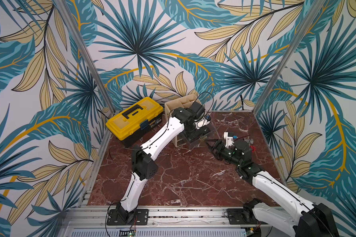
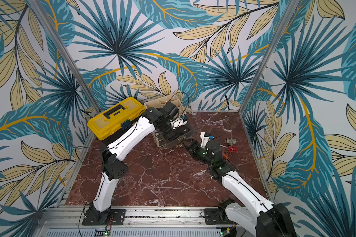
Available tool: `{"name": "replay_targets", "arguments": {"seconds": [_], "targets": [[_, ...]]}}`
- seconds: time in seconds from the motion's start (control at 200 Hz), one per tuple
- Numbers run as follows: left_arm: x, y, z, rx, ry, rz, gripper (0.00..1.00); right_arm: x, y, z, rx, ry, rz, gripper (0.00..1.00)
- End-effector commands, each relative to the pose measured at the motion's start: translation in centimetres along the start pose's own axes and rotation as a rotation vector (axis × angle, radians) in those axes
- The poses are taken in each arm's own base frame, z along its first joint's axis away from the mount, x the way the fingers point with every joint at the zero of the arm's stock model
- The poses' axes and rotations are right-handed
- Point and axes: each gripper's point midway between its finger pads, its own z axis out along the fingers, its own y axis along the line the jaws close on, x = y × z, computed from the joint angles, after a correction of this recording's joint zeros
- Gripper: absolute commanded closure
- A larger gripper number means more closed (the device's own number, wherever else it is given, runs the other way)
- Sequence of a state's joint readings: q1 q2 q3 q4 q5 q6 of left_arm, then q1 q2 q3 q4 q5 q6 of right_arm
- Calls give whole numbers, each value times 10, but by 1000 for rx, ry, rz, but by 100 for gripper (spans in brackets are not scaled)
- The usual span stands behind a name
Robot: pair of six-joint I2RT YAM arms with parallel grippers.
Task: Take the mice out of the drawer
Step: Pick up the mouse from the drawer.
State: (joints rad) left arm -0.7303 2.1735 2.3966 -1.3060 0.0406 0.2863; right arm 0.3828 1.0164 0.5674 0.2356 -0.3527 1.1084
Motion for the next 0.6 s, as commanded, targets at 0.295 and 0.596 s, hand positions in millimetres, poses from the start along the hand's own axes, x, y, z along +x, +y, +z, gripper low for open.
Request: {"name": "replay_targets", "arguments": {"seconds": [0.295,0.596], "targets": [[-19,17,-115,-167,-206,-157,48,29,-18,-32,106,129,-334,8],[66,18,-148,-281,-88,-511,48,43,-12,-54,118,222,-508,1]]}}
